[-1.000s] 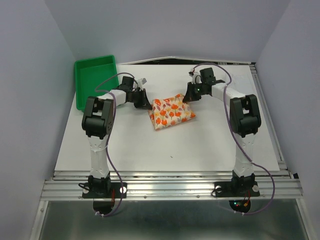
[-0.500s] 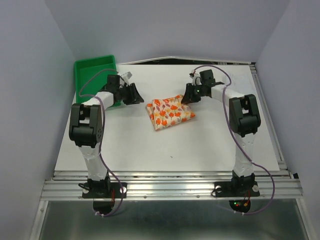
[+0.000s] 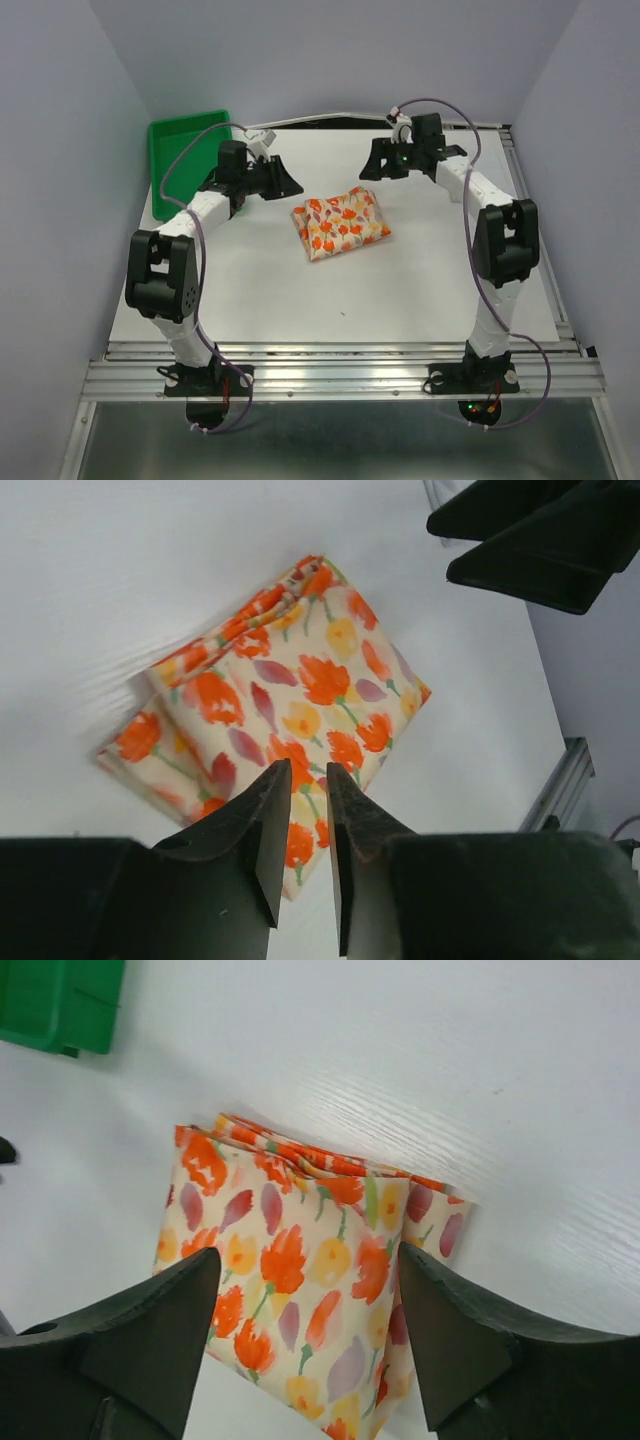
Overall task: Fold and stack the skirts
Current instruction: Fold the skirt
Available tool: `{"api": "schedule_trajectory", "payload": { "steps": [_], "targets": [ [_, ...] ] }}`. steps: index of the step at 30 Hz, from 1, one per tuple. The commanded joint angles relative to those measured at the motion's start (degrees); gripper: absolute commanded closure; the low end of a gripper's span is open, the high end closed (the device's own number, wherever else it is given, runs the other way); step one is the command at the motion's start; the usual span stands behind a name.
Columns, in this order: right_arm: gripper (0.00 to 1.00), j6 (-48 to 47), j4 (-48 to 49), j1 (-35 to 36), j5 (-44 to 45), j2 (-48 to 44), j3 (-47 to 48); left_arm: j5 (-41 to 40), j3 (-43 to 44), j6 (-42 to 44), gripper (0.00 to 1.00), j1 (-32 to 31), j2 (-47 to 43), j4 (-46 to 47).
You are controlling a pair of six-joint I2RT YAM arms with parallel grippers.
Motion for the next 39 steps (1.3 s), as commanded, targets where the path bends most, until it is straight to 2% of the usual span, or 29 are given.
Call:
{"api": "schedule_trajectory", "payload": {
  "steps": [1, 4, 7, 12, 17, 25, 28, 33, 36, 39],
  "targets": [
    [0.27, -1.64, -2.01, -0.31, -7.36, -7.54, -3.72, 2.99, 0.07, -4.11, 0.7, -5.16, 1.4, 9.16],
    [0.34, 1.6, 0.0, -0.31, -17.89, -8.86, -9.26, 3.43, 0.42, -8.76, 0.75, -7.89, 5.09, 14.0],
    [0.36, 3.97, 2.99, 0.3, -22.13, -7.02, -12.6, 2.82, 0.69, -11.84, 0.77, -8.68, 9.4, 16.2],
    [0.33, 9.6, 11.16, 0.83, -23.56, 0.35, -12.18, 1.76, 0.07, -13.61, 0.8, -6.66, 16.52, 16.92],
    [0.34, 14.09, 17.66, 0.83, -22.15, 9.49, -11.38, 0.71, 1.83, -10.81, 0.82, -5.87, 21.26, 14.11],
    [0.36, 16.55, 23.83, 0.83, -18.38, 10.74, -18.23, -0.88, 4.8, -7.55, 0.84, -3.32, 24.43, 9.63],
    [0.34, 17.43, 24.18, 0.83, -17.84, 8.82, -19.03, -0.44, 6.74, -3.88, 0.84, -2.88, 23.74, 8.04],
    [0.28, 21.21, 24.09, 0.83, -20.13, 1.7, -17.01, 7.02, 8.16, 0.19, 0.79, -2.97, 16.8, 7.25],
    [0.26, 21.56, 22.86, 0.83, -21.62, -3.31, -15.34, 11.94, 5.97, -0.16, 0.75, -3.41, 11.53, 8.47],
    [0.24, 20.08, 19.97, 0.83, -22.77, -6.92, -14.81, 13.45, 1.66, -0.95, 0.71, -4.55, 5.91, 9.88]
  ]
}}
